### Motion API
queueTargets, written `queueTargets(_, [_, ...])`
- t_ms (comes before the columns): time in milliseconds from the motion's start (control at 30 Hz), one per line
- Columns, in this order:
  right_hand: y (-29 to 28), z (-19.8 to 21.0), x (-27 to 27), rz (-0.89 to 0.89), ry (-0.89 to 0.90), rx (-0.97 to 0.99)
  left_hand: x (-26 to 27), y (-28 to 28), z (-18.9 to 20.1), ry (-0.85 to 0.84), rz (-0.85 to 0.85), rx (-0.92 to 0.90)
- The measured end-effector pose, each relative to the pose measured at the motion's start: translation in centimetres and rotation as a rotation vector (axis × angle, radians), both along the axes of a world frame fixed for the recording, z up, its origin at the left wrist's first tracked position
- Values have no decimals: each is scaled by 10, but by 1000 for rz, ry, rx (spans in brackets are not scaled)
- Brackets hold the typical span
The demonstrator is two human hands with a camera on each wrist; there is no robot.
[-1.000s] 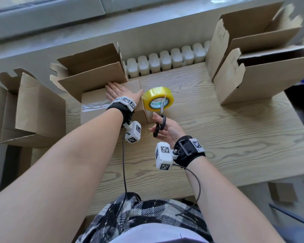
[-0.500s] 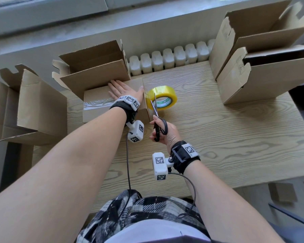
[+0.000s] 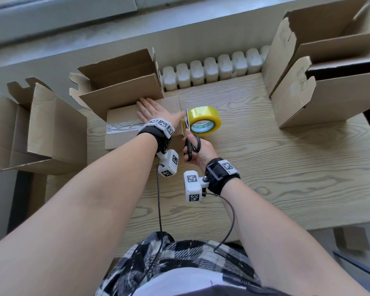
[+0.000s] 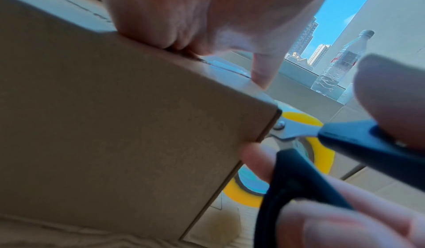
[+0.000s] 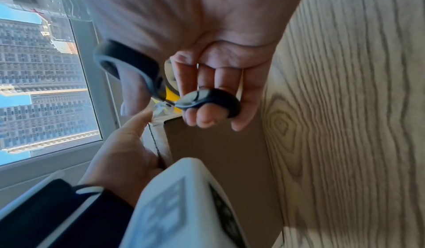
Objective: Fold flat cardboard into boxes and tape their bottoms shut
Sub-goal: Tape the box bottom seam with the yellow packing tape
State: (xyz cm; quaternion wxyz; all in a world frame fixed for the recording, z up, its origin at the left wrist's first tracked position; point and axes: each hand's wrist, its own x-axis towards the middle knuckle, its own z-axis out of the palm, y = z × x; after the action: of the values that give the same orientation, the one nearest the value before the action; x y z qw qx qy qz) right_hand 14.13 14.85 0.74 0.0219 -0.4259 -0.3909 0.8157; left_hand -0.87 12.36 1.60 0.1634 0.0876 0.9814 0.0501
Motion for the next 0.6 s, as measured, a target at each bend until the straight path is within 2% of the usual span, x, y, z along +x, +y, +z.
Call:
queueTargets(200, [1,-11,-1,-14,57,16,2,-1,1,1,-11,-23])
queueTargets(367, [4,-18,-1,-49,15,76,5,0,2,17,-10,-24])
queueTargets(600, [22,-34,2,32,-147,388,14,-1,10,20,-35,-103])
